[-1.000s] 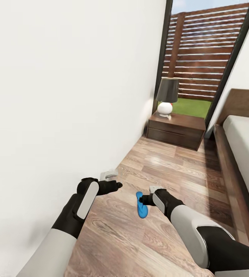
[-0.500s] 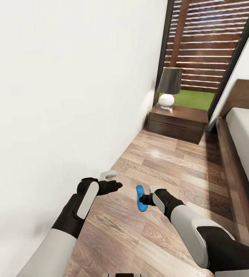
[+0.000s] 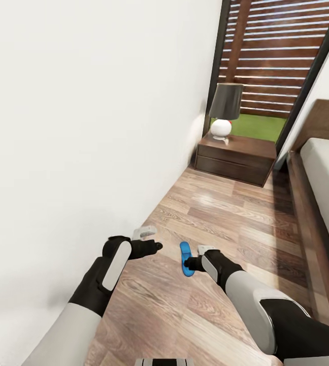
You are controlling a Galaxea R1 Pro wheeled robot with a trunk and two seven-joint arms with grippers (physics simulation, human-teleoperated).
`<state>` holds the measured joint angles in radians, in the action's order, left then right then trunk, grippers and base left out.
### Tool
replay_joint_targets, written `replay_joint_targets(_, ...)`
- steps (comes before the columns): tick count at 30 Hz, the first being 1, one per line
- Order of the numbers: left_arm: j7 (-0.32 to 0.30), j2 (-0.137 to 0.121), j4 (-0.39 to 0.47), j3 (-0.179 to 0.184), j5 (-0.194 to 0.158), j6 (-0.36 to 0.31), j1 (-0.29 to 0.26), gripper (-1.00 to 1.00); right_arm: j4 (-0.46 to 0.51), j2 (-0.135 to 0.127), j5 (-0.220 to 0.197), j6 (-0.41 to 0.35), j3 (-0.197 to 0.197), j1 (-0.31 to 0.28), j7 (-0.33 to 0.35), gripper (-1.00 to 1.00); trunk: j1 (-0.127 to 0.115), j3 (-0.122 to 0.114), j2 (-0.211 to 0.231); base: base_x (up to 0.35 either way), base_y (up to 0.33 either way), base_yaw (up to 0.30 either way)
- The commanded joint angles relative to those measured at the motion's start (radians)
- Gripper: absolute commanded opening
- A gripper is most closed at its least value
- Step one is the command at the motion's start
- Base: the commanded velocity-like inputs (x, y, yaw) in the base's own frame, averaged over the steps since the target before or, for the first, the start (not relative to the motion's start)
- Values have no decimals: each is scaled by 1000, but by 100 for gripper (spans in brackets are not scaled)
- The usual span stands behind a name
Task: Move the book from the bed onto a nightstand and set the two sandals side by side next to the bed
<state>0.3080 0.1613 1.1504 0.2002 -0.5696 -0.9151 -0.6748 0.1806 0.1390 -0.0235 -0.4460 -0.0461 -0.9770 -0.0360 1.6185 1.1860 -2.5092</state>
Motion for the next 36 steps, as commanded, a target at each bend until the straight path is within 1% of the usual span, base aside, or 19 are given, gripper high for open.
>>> replay_joint_targets(1, 10, 0, 1, 1, -10, -2, 0, 100, 2, 1, -3, -5, -5, 0, -4, 100, 0, 1, 0, 61, 0, 0)
replay_joint_targets(2, 15, -1, -3, 22, -9, -1, 0, 100, 2, 1, -3, -5, -5, 0, -4, 100, 0, 1, 0, 157, 0, 0)
replay_joint_targets(3, 16, -2, -4, 34, -9, 0, 0, 100, 2, 1, -3, -5, -5, 0, -4, 100, 0, 1, 0, 192, 0, 0)
replay_joint_targets(4, 18, -2, -5, 43, -9, 0, -1, 100, 2, 1, -3, -5, -5, 0, -4, 100, 0, 1, 0, 219, 0, 0)
replay_joint_targets(5, 18, -2, -5, 43, -9, 0, -1, 100, 2, 1, -3, -5, -5, 0, -4, 100, 0, 1, 0, 241, 0, 0)
replay_joint_targets(7, 21, -4, -9, 66, -10, 2, -1, 100, 2, 2, -3, -5, -5, 0, -5, 100, 0, 1, 0, 272, 0, 0)
replay_joint_targets(16, 20, -6, -11, 80, -9, 5, -1, 100, 2, 2, -3, -6, -5, 0, -5, 100, 0, 1, 0, 277, 0, 0)
replay_joint_targets(26, 18, 0, -6, 84, -17, 8, -2, 100, 2, 1, -3, -9, -5, 0, -4, 100, 0, 1, 0, 72, 0, 0)
replay_joint_targets(28, 18, 2, -4, 84, -30, 8, -2, 100, 2, 1, -3, -10, -5, 0, -4, 100, 0, 1, 0, 16, 0, 0)
replay_joint_targets(31, 20, 3, -1, 84, -64, 9, -2, 100, 2, 2, -4, -11, -5, 0, -4, 100, 0, 1, 0, 9, 0, 0)
replay_joint_targets(33, 22, 4, -1, 85, -92, 9, -2, 100, 2, 2, -4, -12, -5, 0, -4, 100, 1, 9, -1, 5, 0, 0)
replay_joint_targets(34, 22, 4, -1, 85, -92, 9, -2, 100, 2, 2, -4, -12, -5, 0, -4, 100, 1, 12, -1, 5, 0, 0)
replay_joint_targets(36, 23, 4, 1, 87, -121, 10, -4, 100, 2, 2, -4, -13, -5, 0, -4, 100, 2, 20, -1, 3, 0, 0)
